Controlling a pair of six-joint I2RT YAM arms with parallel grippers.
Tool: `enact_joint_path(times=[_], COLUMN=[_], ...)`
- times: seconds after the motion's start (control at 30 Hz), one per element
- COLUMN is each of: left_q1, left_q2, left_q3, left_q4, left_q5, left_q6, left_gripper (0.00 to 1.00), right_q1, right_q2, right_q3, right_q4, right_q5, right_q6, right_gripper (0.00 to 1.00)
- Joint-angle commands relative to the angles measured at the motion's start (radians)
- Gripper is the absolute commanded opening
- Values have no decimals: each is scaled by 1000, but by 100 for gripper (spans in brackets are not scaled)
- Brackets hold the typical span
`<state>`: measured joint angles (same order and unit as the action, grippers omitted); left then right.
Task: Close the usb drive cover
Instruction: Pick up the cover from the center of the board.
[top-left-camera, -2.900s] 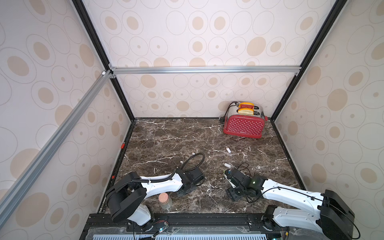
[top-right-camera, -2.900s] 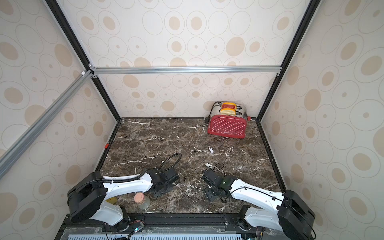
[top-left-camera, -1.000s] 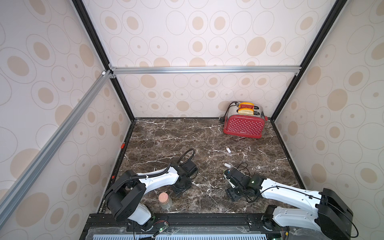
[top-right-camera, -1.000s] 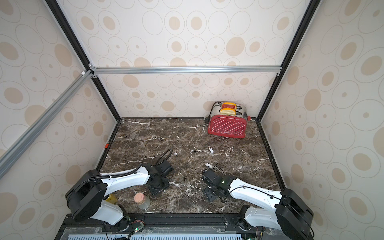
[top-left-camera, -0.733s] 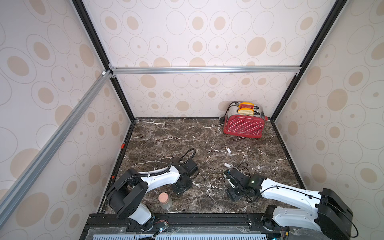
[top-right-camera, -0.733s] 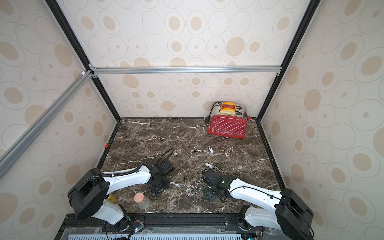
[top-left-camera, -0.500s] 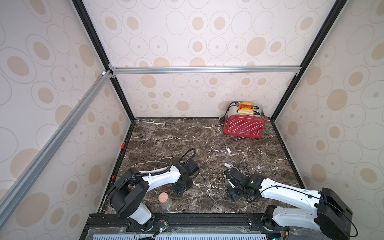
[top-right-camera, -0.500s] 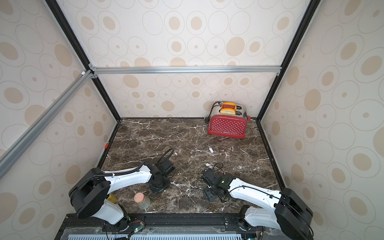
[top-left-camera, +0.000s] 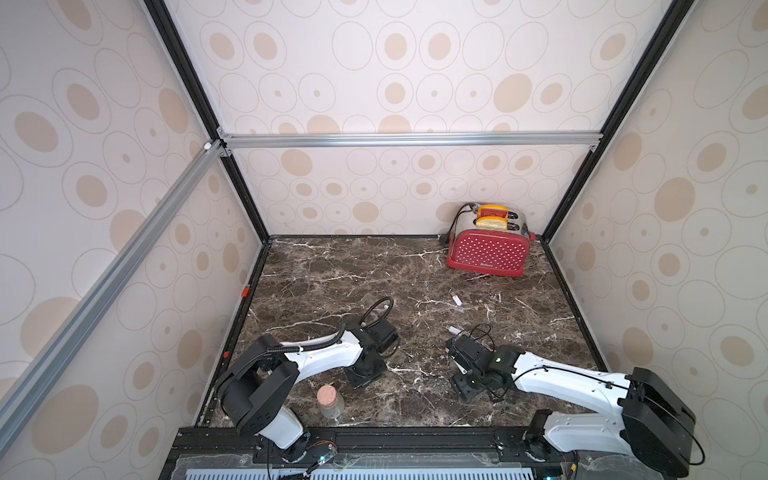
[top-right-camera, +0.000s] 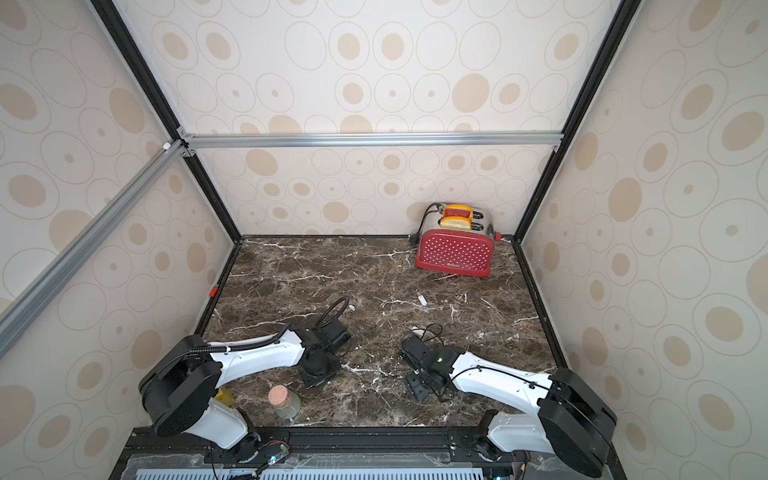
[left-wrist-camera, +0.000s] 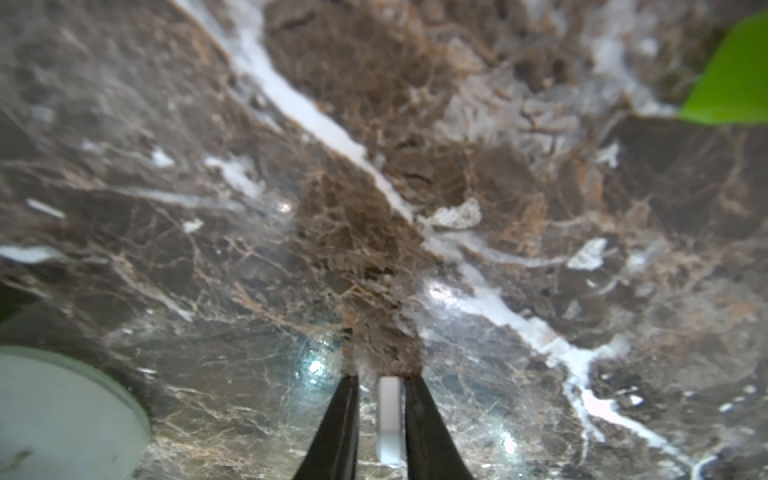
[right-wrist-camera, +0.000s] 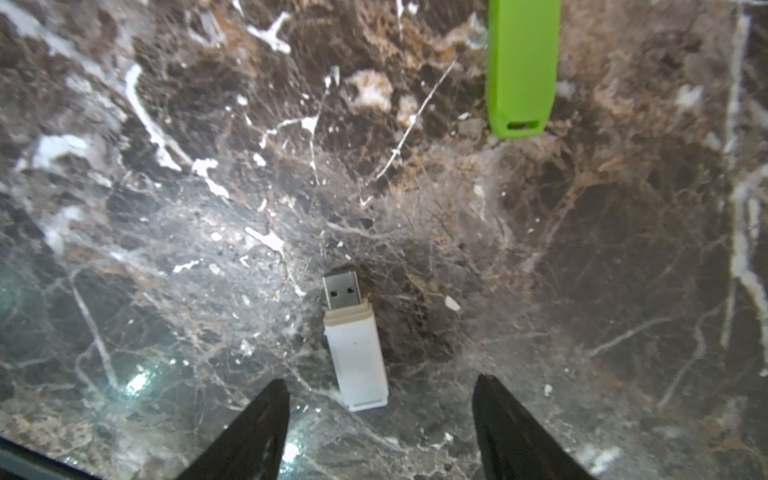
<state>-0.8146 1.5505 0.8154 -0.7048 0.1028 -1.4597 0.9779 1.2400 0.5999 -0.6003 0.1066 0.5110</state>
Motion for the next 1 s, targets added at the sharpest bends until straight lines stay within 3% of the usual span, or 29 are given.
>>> enact_joint_path(times=[0.0, 0.17, 0.57, 0.97], left_q1=[-8, -9, -11, -11], left_q2=[46, 56, 51, 42], left_q3=[-17, -13, 2, 28], left_q4=[46, 49, 58, 62], left_q5=[4, 8, 10, 6], left_q6=[4, 10, 36, 122], left_gripper=[20, 19, 0, 0], right_q1=[13, 14, 17, 16], right_q2=[11, 22, 53, 74], right_q3=[23, 26, 41, 60], right_q4=[-14, -11, -14, -21], right_q5=[2, 0, 3, 16], right_q6=[-14, -16, -25, -37], right_gripper=[74, 74, 74, 74])
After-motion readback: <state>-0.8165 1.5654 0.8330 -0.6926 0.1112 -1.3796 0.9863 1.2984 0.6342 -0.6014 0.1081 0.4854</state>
